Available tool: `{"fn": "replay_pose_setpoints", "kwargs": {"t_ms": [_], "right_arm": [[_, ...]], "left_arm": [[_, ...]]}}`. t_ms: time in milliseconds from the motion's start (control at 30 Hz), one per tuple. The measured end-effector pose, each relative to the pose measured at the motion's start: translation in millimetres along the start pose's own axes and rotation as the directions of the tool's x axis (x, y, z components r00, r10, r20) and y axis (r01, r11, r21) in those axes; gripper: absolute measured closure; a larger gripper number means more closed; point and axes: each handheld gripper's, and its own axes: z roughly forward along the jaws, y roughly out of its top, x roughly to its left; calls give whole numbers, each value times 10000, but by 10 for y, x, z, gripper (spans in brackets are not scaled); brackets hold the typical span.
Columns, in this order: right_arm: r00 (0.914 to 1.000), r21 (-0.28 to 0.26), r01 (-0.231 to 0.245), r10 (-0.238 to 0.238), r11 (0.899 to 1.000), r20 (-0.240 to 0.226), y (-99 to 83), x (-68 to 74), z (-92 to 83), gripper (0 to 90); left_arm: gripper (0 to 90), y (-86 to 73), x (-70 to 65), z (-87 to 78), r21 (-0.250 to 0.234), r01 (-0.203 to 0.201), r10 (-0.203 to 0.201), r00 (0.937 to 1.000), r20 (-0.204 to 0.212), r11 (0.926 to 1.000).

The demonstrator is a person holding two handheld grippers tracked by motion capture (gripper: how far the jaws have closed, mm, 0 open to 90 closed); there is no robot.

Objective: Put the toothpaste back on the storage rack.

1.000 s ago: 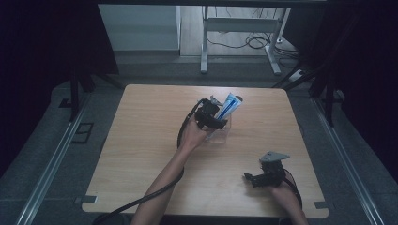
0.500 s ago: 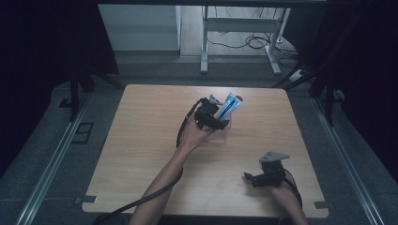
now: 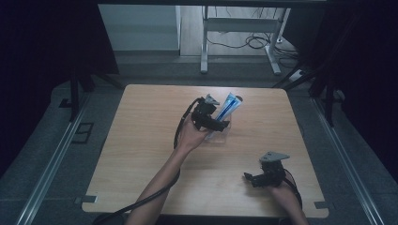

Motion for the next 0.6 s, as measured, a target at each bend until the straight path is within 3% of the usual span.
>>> {"fn": "replay_pose_setpoints", "kwargs": {"t_ms": [600], "right_arm": [[10000,10,0,0,10000,22,0,1,-1,22]], "left_arm": [[114,-105,-81,-102,-32,-495,495,9987,-104,9988]]}}
